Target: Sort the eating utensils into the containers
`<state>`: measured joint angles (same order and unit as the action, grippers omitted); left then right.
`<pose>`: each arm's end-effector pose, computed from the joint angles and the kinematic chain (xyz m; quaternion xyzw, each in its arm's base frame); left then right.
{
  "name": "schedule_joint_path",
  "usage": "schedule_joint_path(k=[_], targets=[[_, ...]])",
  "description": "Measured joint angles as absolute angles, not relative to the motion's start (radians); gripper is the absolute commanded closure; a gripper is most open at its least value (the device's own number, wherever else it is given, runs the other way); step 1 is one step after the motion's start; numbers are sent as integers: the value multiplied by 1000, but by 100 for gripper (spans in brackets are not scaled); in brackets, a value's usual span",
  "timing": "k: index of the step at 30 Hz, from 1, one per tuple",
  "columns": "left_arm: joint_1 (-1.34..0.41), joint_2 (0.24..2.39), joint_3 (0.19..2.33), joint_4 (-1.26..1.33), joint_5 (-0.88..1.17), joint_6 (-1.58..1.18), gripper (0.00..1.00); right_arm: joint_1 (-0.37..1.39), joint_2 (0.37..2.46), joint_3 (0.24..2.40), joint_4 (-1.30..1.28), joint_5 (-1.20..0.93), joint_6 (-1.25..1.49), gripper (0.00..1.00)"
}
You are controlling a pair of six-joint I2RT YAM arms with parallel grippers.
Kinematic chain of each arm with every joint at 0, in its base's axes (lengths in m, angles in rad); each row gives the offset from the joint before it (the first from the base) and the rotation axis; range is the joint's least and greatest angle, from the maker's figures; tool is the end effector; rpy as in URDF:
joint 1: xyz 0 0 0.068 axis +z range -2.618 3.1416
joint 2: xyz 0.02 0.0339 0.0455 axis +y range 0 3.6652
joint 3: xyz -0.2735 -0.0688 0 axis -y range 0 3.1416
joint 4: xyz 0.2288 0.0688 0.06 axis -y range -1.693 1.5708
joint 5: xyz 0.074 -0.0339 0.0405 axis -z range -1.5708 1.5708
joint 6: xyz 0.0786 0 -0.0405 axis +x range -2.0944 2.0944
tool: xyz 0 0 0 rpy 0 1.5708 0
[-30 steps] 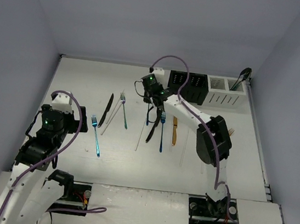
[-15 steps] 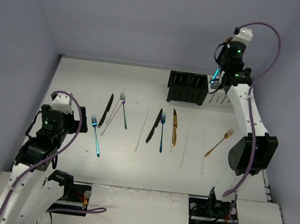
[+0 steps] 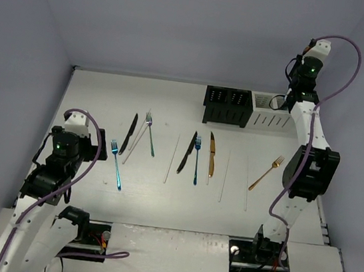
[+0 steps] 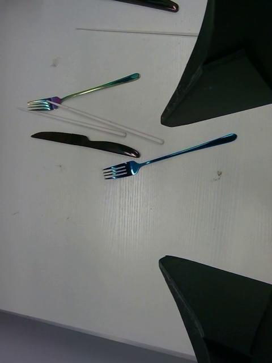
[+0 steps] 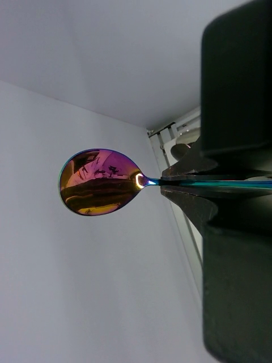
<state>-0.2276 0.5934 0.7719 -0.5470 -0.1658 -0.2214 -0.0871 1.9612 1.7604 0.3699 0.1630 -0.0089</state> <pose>0.1482 -0.0210 0.3115 -0.0443 0.8220 -0.0589 0.5647 0.5066 -0.0570 0.4051 0.0873 0.6398 -0.0890 0.7584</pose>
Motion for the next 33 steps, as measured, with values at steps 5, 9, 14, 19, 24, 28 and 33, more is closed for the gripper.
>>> schedule_joint_path(k=[5, 9, 14, 19, 24, 28, 33], targets=[[-228, 593, 772, -539, -165, -221, 3, -115, 2033, 1725, 450, 155, -19, 100], [-228, 593, 772, -535, -164, -221, 3, -129, 2083, 1725, 492, 148, -19, 100], [-228, 595, 772, -531, -160, -220, 2, -132, 2121, 1720, 543, 142, -14, 100], [-228, 596, 772, -524, -157, -218, 3, -132, 2125, 1639, 594, 130, -3, 100], [-228, 593, 772, -518, -154, -216, 3, -131, 2119, 1510, 647, 118, 22, 88], [-228, 578, 772, -517, -154, -216, 3, -129, 2070, 1435, 669, 113, 45, 67], [-228, 554, 772, -517, -153, -216, 3, -120, 1956, 1347, 641, 128, 66, 50]])
